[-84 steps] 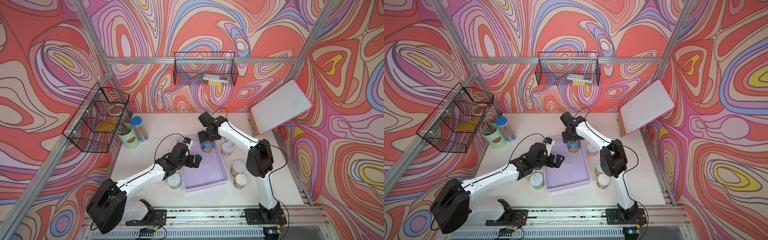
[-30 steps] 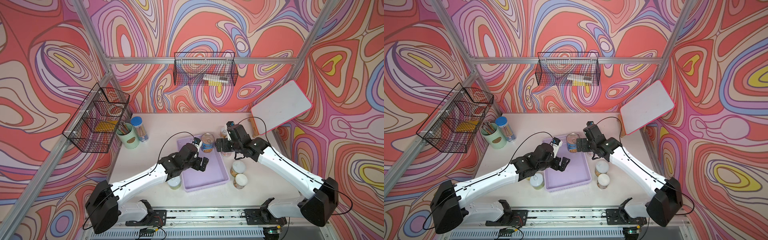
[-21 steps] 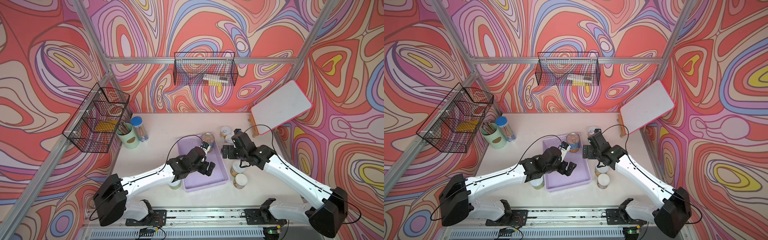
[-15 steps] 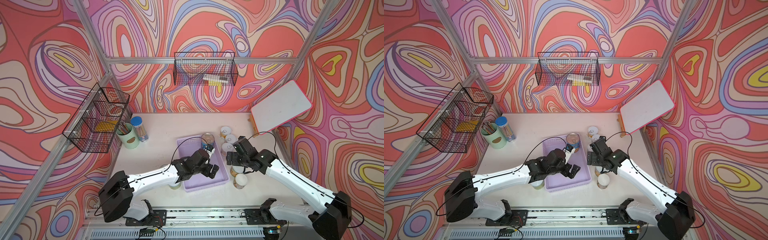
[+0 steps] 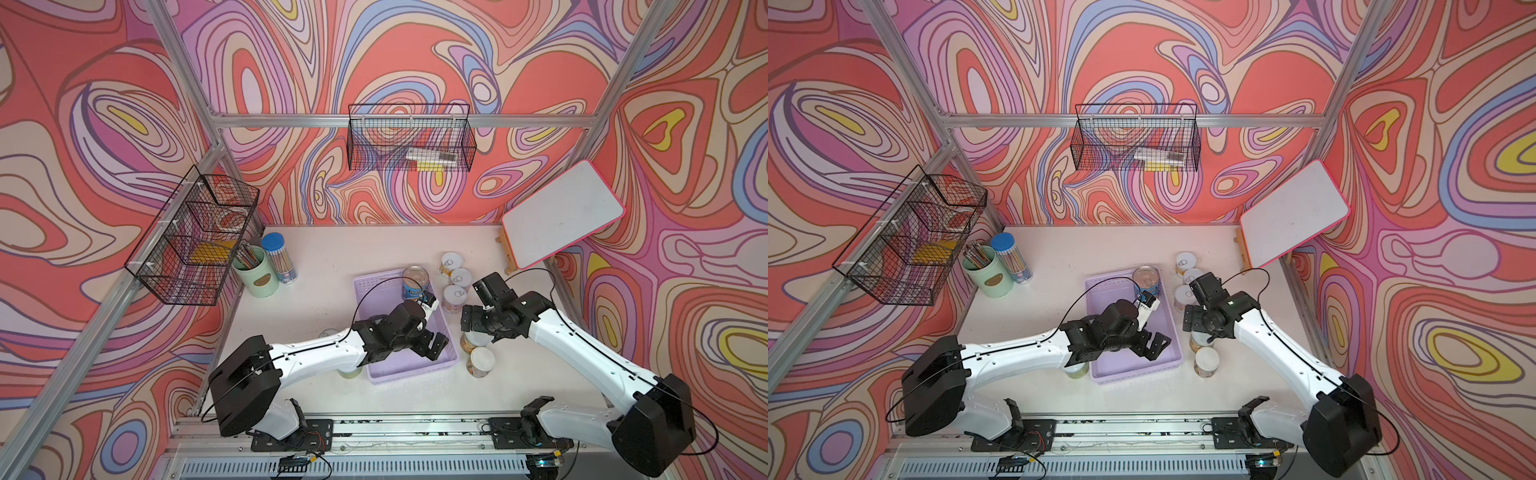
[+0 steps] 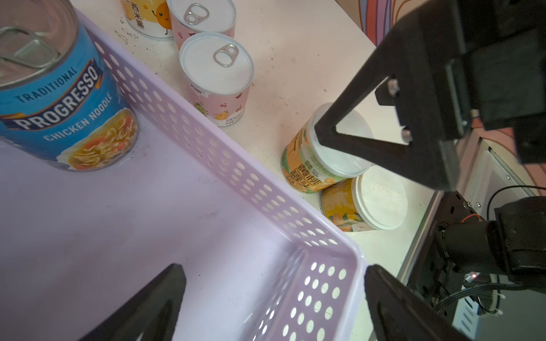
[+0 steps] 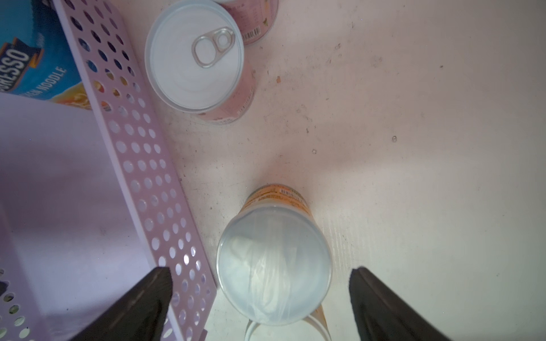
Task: Put the canned food in the basket
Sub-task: Pick up the canned food from the center of the board.
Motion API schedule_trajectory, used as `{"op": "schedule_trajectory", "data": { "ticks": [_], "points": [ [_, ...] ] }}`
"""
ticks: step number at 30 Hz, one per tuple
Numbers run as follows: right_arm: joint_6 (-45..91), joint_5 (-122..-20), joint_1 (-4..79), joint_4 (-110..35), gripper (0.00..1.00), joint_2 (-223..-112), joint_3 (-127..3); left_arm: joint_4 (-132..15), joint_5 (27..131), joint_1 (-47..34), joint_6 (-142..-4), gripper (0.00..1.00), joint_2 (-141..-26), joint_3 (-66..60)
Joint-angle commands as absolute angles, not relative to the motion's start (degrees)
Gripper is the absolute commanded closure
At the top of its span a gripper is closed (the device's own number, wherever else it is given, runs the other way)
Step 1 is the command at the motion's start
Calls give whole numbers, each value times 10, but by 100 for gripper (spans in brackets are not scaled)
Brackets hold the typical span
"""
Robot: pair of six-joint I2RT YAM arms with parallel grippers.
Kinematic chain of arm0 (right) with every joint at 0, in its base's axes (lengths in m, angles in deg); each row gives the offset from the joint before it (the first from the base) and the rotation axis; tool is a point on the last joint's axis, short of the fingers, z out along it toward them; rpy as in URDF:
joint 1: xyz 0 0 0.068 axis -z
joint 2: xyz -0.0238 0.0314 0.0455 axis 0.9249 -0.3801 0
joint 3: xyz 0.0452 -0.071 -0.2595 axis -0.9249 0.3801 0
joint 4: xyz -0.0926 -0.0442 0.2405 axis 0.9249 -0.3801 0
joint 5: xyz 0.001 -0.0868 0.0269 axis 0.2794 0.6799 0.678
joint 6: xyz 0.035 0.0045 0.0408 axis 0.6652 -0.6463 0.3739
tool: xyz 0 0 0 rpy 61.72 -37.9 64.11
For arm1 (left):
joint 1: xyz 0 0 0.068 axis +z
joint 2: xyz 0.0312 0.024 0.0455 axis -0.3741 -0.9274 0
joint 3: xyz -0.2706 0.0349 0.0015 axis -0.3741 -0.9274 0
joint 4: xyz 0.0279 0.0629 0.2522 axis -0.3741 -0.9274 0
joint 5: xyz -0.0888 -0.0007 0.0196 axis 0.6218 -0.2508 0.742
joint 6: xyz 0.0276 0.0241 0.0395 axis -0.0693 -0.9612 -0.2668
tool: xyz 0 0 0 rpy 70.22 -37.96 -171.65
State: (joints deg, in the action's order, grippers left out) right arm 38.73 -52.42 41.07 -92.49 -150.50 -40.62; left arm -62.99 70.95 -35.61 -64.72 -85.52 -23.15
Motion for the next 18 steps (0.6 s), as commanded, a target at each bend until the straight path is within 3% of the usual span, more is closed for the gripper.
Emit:
{"op": "schedule_trajectory", "data": {
  "ticks": [1,18],
  "points": [
    [367,-548,418,-931,5,-1526,-411,-612,716,-367,-638,1,-869,-207],
    [359,-547,434,-923,11,-1582,-402,-606,717,-379,-631,1,-903,-189]
  ]
}}
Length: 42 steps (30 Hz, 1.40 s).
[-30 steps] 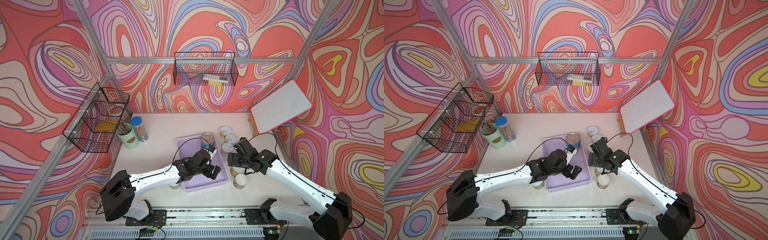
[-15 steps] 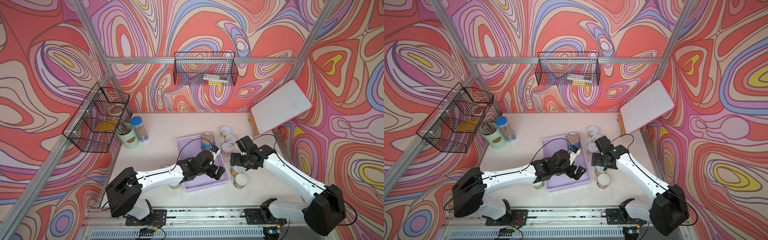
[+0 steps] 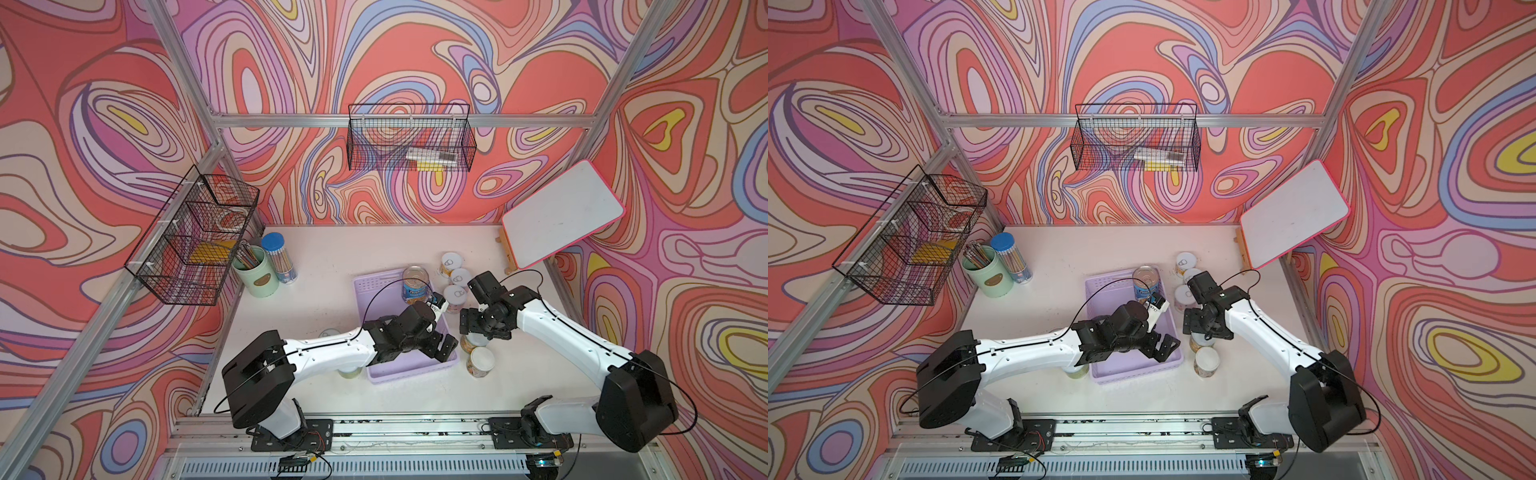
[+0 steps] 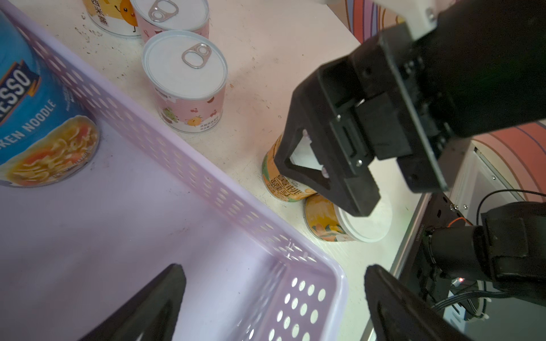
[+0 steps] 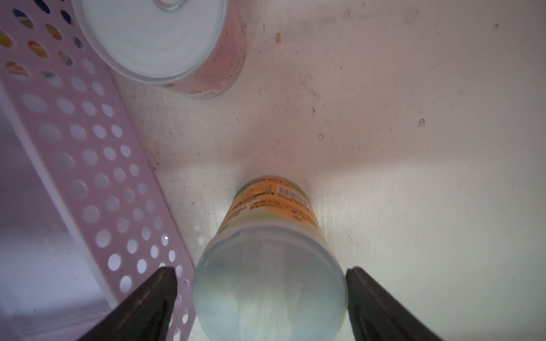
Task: Put the canned food in the basket
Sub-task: Pick up the canned food from the center of the board.
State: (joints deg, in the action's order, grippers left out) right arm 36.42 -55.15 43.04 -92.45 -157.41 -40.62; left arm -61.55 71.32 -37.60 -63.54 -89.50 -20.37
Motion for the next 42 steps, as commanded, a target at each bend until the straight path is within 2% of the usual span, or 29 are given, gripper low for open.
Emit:
{"op": "schedule_trajectory", "data": {
  "ticks": [1,12,19,25,42],
  "points": [
    [358,-547,435,-922,11,-1585,-402,-605,717,-379,-630,1,-903,-190],
    [350,-547,436,-914,20,-1608,-401,-598,716,-379,-618,1,-909,-192],
    [351,-538,436,-923,31,-1600,-410,-604,703,-372,-605,1,-902,-192],
    [340,-526,436,-938,36,-1576,-434,-561,761,-325,-539,1,-882,-223],
    [318,-512,436,-974,41,-1555,-495,-514,832,-238,-425,1,-827,-277]
  ]
}}
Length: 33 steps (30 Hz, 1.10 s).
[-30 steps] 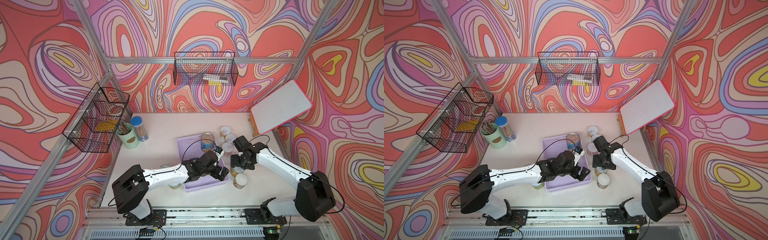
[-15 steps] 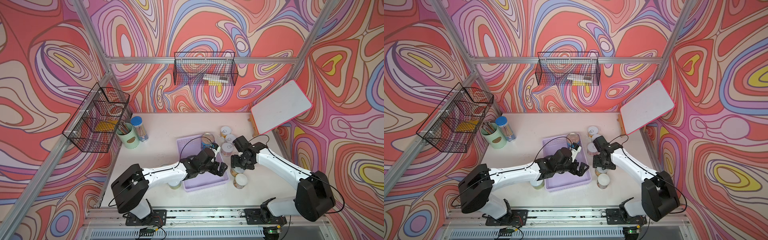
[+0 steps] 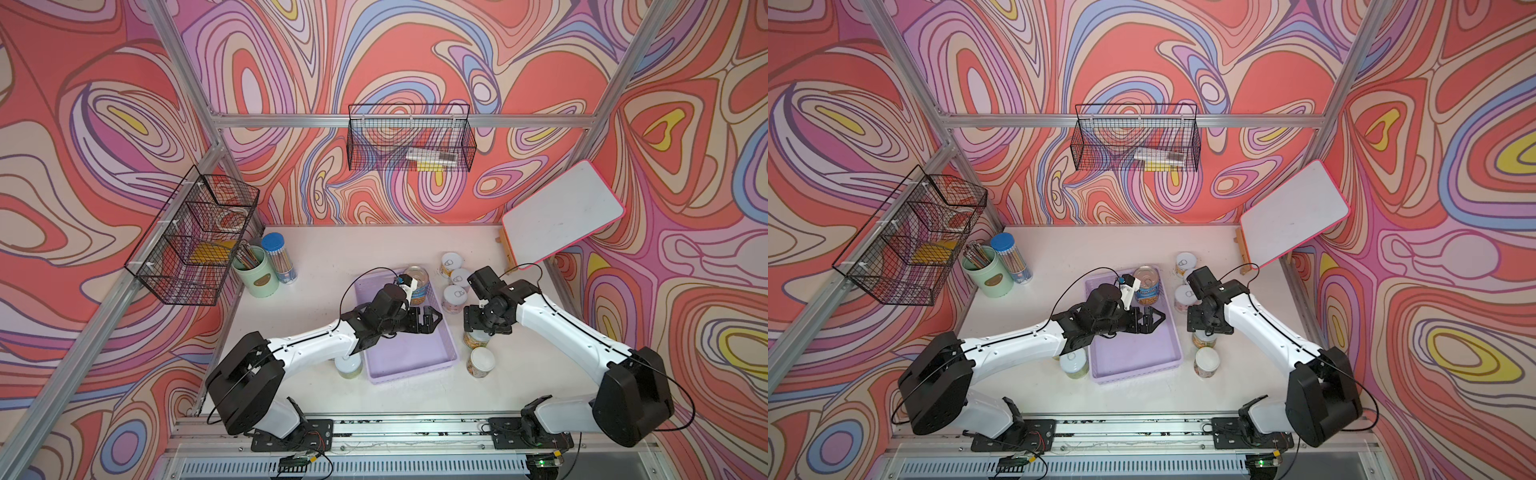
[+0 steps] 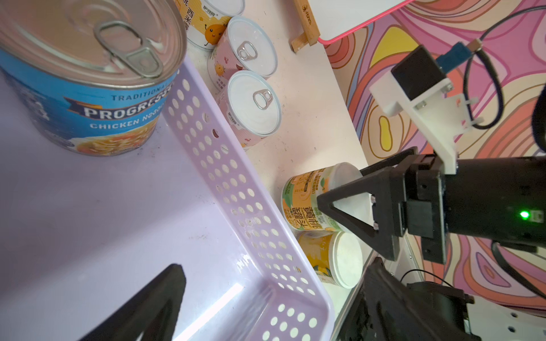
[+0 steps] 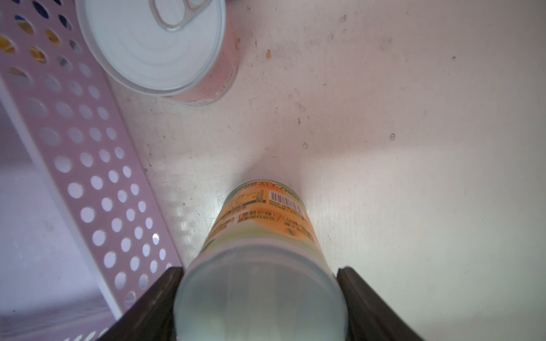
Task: Put the canned food in the basket
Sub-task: Pick up the canned food from the center of the board, then place the canned food in the basket.
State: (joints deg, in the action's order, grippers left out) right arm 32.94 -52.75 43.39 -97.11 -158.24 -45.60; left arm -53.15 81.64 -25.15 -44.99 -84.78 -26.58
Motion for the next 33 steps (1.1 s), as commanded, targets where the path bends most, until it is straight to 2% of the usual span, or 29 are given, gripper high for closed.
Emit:
{"op": "schedule_trajectory", "data": {
  "ticks": [1,7,14,33],
  "points": [
    [316,-513,435,-979,41,-1553,-503,-510,837,-231,-418,1,-823,-282],
    [308,-510,424,-1006,42,-1549,-559,-490,867,-176,-385,1,-791,-315],
    [304,-495,381,-1021,43,-1571,-630,-551,863,-119,-408,1,-734,-322],
    [289,-507,284,-959,47,-1698,-740,-643,865,-8,-454,1,-613,-363]
  ]
}}
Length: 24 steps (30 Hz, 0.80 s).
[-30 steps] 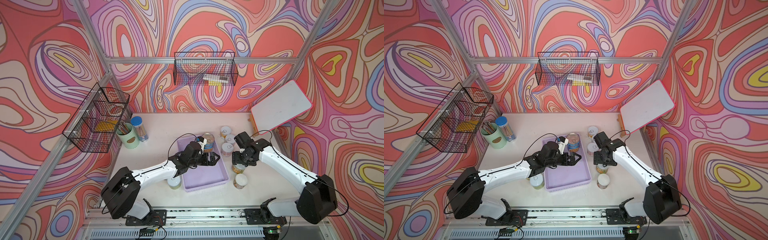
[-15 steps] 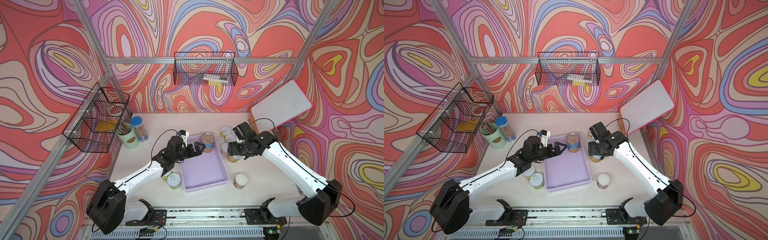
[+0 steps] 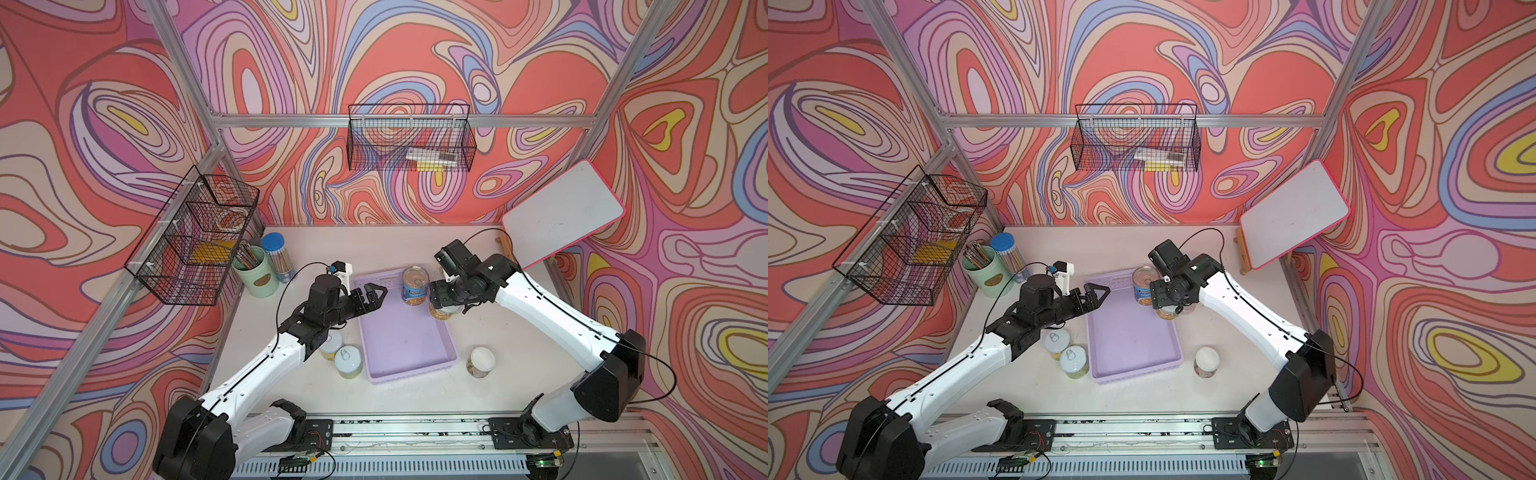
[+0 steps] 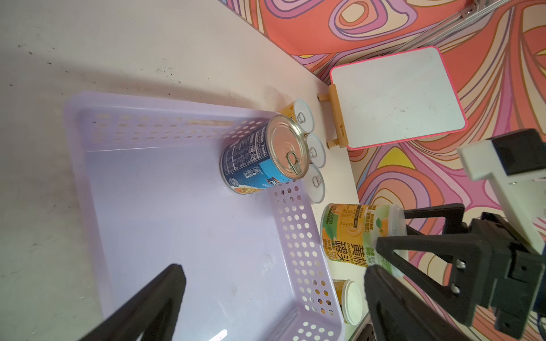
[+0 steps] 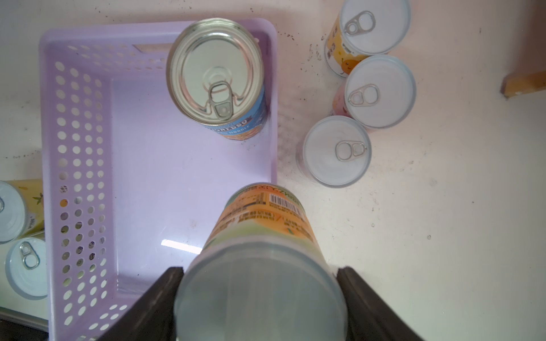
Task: Put the canned food in the basket
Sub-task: Place the canned food in the basket.
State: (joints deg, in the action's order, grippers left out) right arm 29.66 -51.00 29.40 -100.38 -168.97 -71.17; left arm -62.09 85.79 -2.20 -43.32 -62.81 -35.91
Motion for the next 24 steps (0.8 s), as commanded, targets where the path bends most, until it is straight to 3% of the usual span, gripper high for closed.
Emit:
{"op": "schedule_trajectory", "data": {
  "ticks": [1,9,13,15,19,24],
  "points": [
    [289,-506,282,-955,47,-1704,-742,-647,865,-2,-461,1,-612,-363],
    [283,-506,269,-909,52,-1754,-748,-668,805,15,-595,1,-597,-367],
    [288,-489,269,-888,54,-1771,-745,-650,787,9,-599,1,-595,-373],
    [290,-487,269,-874,55,-1779,-740,-616,778,-15,-607,1,-590,-386],
    [292,-481,269,-859,55,-1797,-738,-617,649,-116,-690,1,-575,-389],
    [297,-468,269,-850,55,-1830,-744,-540,591,-171,-712,1,-559,-446]
  ]
}}
